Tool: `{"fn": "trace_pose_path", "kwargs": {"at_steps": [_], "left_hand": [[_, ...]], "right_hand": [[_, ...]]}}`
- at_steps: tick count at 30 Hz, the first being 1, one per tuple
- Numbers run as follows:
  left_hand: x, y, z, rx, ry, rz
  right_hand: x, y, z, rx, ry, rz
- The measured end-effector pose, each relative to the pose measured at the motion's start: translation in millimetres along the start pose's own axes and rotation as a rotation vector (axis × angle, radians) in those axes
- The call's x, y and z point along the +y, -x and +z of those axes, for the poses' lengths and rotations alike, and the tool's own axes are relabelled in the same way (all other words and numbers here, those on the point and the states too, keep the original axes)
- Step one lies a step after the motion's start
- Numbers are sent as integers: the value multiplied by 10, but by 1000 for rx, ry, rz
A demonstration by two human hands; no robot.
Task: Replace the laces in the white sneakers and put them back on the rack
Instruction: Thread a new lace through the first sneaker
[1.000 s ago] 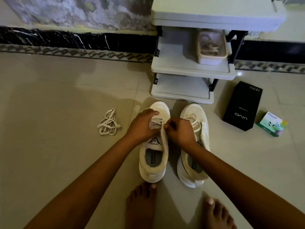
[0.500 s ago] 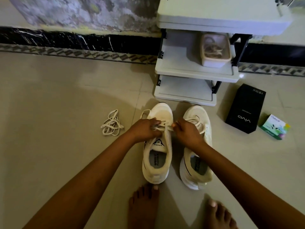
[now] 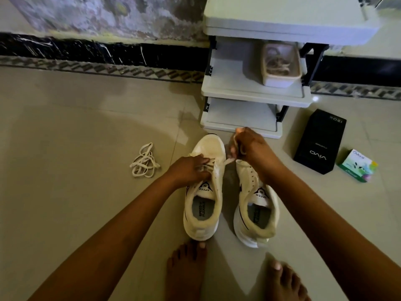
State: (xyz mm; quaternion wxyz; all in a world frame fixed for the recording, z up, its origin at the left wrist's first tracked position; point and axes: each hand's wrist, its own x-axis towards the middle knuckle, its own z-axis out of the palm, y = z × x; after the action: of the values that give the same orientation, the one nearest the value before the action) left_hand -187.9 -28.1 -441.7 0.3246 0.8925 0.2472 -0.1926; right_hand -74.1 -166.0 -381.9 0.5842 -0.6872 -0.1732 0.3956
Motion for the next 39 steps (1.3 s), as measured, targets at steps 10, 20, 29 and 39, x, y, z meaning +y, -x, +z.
{"fn": "trace_pose_path", "kwargs": {"at_steps": [10, 20, 29, 39], "left_hand": [[-1, 2, 18, 14, 30, 8], [-16, -6, 19, -7, -43, 9], [15, 22, 19, 13, 13, 15], [-12, 1, 15, -7, -28, 23]], "right_hand": [[598, -73, 115, -60, 952, -46], [-248, -8, 15, 46, -138, -48], [611, -27, 157, -55, 1010, -100], [82, 101, 30, -23, -28, 40]]}}
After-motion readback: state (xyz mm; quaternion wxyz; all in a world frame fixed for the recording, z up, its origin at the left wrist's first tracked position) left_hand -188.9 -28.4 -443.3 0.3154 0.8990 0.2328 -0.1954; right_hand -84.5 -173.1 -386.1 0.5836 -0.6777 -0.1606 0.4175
